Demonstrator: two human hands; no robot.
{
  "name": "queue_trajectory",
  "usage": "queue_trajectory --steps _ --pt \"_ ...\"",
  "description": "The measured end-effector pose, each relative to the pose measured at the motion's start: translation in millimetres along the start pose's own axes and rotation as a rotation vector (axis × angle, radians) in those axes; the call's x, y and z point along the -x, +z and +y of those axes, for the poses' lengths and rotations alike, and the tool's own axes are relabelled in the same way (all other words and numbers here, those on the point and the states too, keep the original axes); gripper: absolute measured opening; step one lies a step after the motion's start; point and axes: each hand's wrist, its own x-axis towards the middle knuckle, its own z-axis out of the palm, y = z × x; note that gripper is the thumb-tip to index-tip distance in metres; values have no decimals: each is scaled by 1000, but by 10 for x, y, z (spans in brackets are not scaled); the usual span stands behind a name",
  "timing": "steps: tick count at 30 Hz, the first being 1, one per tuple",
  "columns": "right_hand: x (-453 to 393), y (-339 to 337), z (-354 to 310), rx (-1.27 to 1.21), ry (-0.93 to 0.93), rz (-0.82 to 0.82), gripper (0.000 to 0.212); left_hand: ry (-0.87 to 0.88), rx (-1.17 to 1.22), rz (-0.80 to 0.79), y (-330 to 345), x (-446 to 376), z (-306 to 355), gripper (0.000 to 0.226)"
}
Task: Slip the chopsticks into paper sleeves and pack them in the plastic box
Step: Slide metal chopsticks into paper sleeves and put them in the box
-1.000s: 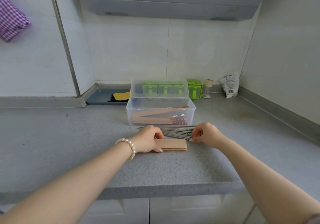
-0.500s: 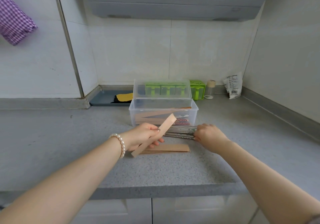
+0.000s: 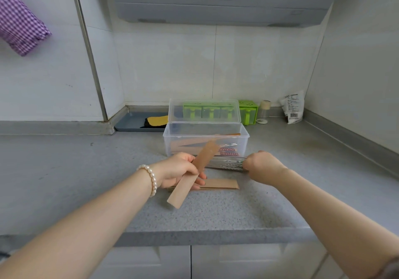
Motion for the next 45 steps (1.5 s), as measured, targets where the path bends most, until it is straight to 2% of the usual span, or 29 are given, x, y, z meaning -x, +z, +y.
queue_trajectory --steps 4,8,12,15,17,19,22,25,32,40,45 --pt "67 44 146 -505 120 127 17 -47 28 87 -38 -2 -33 17" --pt "168 34 254 -1298 345 234 7 -88 -2 93 -55 -3 -48 12" --pt "259 53 334 -2116 440 422 6 -87 -39 39 -37 -22 -61 27" --pt "273 79 369 -2423 542 564 17 -73 -73 12 -11 -36 -73 19" --pt "246 92 407 -2454 710 666 25 -64 -107 5 -1 -27 -68 13" --pt "232 78 429 -2424 793 708 29 -41 -122 -14 2 -13 -57 16" --pt "248 24 405 -2374 713 692 30 -35 -138 -67 24 13 -40 19" --pt "277 -81 330 -2207 646 697 29 -16 -123 -89 68 24 -37 18" --pt "282 -198 242 -1929 670 910 29 44 -41 -86 92 37 -44 16" --pt "312 -228 197 -1913 622 969 29 53 -65 -27 100 20 -49 17" --pt "334 -284 214 -1959 668 1089 29 53 -47 2 110 14 -45 19"
